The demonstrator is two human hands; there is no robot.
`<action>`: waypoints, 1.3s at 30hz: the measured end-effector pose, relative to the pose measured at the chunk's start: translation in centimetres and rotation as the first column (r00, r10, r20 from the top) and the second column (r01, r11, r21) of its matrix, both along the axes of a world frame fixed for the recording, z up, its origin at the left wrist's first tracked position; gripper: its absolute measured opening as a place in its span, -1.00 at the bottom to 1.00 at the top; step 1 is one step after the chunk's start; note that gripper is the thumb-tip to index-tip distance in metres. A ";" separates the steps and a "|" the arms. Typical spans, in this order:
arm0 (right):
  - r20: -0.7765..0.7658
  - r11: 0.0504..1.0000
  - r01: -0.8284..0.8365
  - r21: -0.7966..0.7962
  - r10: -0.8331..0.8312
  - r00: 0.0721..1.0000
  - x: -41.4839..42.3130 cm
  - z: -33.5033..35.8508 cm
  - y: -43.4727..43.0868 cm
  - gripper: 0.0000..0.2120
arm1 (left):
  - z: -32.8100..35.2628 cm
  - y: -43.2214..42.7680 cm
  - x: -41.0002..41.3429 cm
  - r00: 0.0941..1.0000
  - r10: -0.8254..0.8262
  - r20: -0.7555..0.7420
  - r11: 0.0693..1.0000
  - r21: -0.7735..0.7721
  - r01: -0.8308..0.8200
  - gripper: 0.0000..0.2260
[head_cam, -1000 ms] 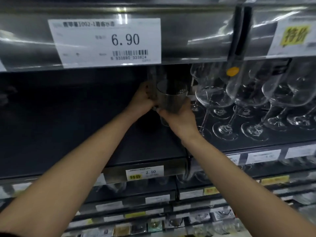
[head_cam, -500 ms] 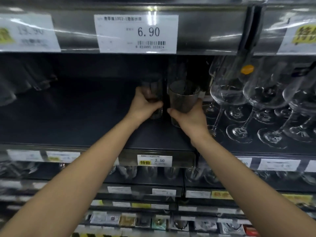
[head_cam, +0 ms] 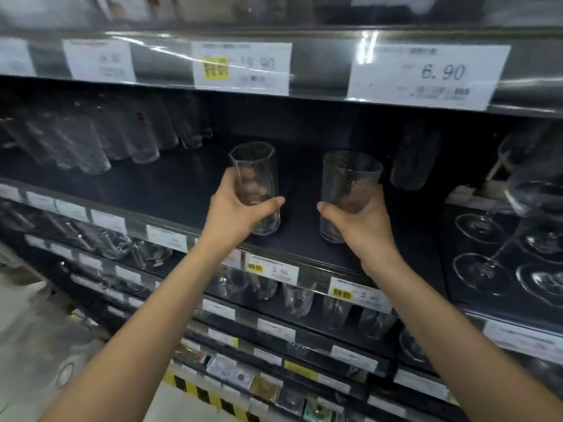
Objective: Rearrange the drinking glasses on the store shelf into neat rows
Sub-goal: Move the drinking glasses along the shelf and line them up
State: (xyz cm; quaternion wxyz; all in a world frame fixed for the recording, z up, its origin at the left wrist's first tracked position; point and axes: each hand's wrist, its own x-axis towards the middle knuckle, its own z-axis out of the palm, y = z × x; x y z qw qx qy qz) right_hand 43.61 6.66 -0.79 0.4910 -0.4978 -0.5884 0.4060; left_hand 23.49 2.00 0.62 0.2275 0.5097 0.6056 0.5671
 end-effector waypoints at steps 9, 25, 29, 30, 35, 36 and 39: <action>-0.107 0.957 -0.274 0.092 0.283 0.953 -12.9 1.0 -3.5 -0.41 | 1.3 -8.3 -11.3 0.971 0.238 0.021 0.969 0.069 -0.239 -0.57; -0.156 0.801 -0.596 0.062 0.597 0.787 -40.9 0.5 -10.6 -0.33 | 1.0 -20.2 -35.0 0.828 0.558 0.056 0.825 0.065 -0.561 -0.57; -0.163 0.760 -0.648 0.041 0.645 0.746 -46.4 -0.3 -11.6 -0.38 | 0.3 -21.8 -40.0 0.792 0.600 0.111 0.792 0.057 -0.608 -0.57; -0.162 0.754 -0.656 0.036 0.653 0.740 -47.8 -0.5 -11.7 -0.37 | 0.1 -22.0 -41.2 0.788 0.604 0.122 0.789 0.051 -0.612 -0.57; -0.170 0.741 -0.671 0.024 0.665 0.727 -54.7 -0.8 -11.0 -0.39 | -0.9 -21.1 -47.8 0.778 0.610 0.151 0.781 0.052 -0.623 -0.55; -0.173 0.742 -0.670 0.026 0.664 0.728 -56.1 -0.8 -10.6 -0.39 | -1.0 -20.6 -49.2 0.781 0.606 0.154 0.784 0.053 -0.619 -0.55; -0.178 0.771 -0.636 0.029 0.630 0.756 -60.4 -0.8 -9.0 -0.40 | -1.2 -18.6 -54.1 0.809 0.572 0.138 0.812 0.051 -0.582 -0.55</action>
